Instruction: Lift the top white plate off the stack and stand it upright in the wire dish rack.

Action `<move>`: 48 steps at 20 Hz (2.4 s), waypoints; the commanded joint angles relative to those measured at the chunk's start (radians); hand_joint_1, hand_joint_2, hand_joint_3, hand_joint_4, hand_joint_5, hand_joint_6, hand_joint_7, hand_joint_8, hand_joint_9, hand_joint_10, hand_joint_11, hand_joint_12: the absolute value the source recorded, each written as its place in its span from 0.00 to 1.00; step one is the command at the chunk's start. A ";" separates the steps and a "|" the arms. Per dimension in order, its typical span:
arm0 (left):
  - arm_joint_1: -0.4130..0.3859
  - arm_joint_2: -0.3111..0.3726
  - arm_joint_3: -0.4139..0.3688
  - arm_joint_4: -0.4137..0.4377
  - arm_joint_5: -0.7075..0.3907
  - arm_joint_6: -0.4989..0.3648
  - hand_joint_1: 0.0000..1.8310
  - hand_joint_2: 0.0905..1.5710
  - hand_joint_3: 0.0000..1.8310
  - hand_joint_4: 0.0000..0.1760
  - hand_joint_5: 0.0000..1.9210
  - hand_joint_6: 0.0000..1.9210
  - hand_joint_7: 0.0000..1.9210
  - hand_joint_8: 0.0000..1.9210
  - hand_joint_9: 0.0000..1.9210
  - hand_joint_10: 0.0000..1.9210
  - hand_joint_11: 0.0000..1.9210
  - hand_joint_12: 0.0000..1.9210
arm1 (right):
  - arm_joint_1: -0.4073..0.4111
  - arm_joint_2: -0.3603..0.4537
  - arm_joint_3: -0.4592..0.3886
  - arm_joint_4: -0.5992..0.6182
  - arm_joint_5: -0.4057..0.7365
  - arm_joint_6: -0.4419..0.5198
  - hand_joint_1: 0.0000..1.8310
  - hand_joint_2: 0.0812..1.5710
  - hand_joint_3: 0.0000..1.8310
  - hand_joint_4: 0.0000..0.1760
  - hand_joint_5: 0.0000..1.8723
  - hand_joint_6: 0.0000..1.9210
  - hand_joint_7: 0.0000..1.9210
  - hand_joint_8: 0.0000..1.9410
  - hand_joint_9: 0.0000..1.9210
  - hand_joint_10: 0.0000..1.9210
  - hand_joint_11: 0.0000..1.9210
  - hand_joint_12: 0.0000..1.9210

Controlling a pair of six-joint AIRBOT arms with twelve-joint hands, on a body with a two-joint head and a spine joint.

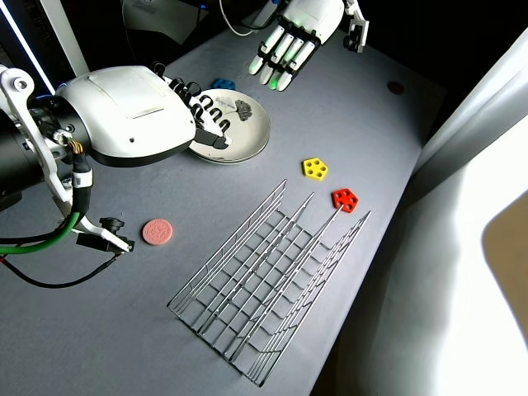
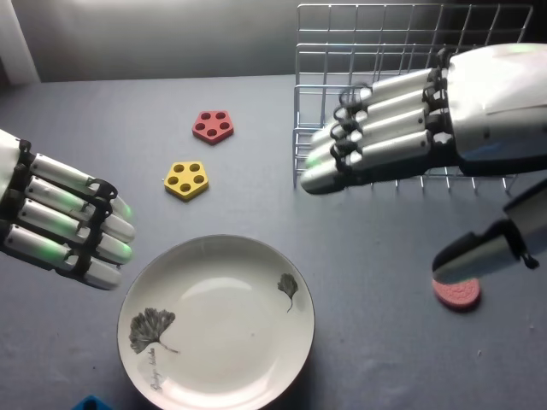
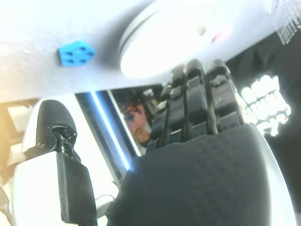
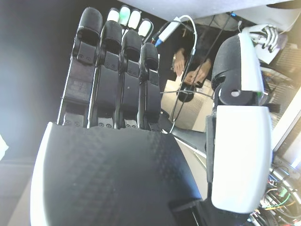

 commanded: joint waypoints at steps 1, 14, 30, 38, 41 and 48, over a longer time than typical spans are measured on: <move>-0.015 0.012 -0.007 -0.082 -0.049 0.000 0.21 0.60 0.00 0.00 0.09 0.00 0.08 0.00 0.08 0.00 0.00 0.29 | 0.012 0.008 0.001 0.073 0.045 0.000 0.20 0.70 0.00 0.00 0.09 0.00 0.10 0.00 0.10 0.00 0.02 0.25; -0.005 0.009 -0.020 -0.028 -0.030 0.000 0.23 0.61 0.00 0.00 0.09 0.00 0.08 0.00 0.08 0.00 0.00 0.27 | -0.013 -0.018 -0.007 0.084 0.024 -0.084 0.22 0.69 0.00 0.00 0.10 0.00 0.10 0.00 0.09 0.00 0.00 0.25; 0.003 0.002 -0.136 0.018 0.061 0.064 0.23 0.61 0.00 0.00 0.10 0.00 0.09 0.00 0.09 0.00 0.00 0.29 | -0.027 -0.090 0.051 0.144 -0.035 -0.142 0.25 0.69 0.00 0.00 0.11 0.01 0.11 0.00 0.10 0.00 0.01 0.27; 0.032 -0.008 -0.166 -0.039 0.094 0.061 0.27 0.61 0.00 0.00 0.11 0.00 0.10 0.00 0.10 0.00 0.00 0.31 | -0.033 -0.102 0.060 0.115 -0.043 -0.149 0.24 0.69 0.00 0.00 0.10 0.00 0.10 0.00 0.10 0.00 0.00 0.28; 0.062 -0.008 -0.181 -0.055 0.103 0.076 0.26 0.62 0.00 0.00 0.10 0.00 0.09 0.00 0.09 0.00 0.00 0.28 | -0.037 -0.107 0.059 0.111 -0.047 -0.152 0.21 0.70 0.00 0.00 0.08 0.00 0.09 0.00 0.10 0.00 0.00 0.27; 0.134 -0.013 -0.181 -0.088 0.111 0.124 0.27 0.61 0.00 0.00 0.10 0.00 0.09 0.00 0.09 0.00 0.00 0.29 | -0.042 -0.120 0.055 0.109 -0.061 -0.175 0.25 0.69 0.00 0.00 0.09 0.00 0.10 0.00 0.10 0.00 0.01 0.26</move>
